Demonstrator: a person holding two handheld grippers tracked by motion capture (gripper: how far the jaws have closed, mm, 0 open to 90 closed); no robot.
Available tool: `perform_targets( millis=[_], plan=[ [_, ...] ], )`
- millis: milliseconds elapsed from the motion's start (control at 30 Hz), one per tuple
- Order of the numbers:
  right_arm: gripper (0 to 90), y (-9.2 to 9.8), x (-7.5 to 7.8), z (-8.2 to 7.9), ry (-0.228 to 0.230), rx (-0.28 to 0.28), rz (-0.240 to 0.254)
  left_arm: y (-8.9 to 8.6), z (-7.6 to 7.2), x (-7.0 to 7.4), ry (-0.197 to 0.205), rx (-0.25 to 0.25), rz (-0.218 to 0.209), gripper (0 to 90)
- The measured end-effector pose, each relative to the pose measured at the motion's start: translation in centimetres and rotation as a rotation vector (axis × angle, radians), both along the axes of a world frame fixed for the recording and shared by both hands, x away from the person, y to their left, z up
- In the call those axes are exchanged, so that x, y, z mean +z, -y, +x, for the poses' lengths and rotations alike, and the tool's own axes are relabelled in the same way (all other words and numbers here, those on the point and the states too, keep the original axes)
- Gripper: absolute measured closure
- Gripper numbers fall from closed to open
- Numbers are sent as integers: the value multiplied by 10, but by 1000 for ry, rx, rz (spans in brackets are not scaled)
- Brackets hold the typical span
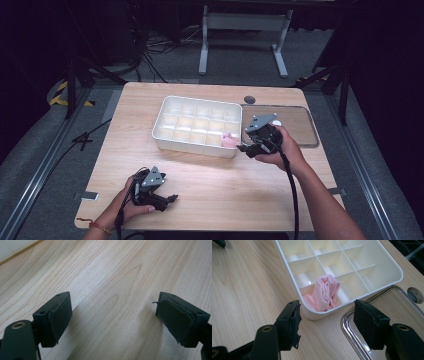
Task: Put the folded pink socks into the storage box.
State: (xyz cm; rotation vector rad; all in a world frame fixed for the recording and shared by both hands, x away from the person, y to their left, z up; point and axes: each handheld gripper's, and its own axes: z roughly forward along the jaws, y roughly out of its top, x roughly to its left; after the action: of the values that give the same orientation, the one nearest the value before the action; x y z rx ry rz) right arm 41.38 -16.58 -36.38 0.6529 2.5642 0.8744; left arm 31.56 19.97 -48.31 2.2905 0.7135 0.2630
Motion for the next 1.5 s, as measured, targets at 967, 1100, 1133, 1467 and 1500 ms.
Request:
perform_targets(
  millis=[967, 1100, 1133, 1467, 1500],
  plan=[
    [323, 33, -26, -34, 35, -31, -57, 0, 0, 0, 0, 0, 0, 141],
    [317, 42, -32, -41, 49, -41, -51, 0, 0, 0, 0, 0, 0, 141],
    [317, 42, -32, -41, 49, -41, -51, 0, 0, 0, 0, 0, 0, 141],
    [314, 62, -49, -59, 41, -57, -58, 0, 0, 0, 1, 3, 0, 140],
    [315, 65, -52, -61, 42, -55, -52, 0, 0, 0, 0, 4, -1, 141]
  ],
)
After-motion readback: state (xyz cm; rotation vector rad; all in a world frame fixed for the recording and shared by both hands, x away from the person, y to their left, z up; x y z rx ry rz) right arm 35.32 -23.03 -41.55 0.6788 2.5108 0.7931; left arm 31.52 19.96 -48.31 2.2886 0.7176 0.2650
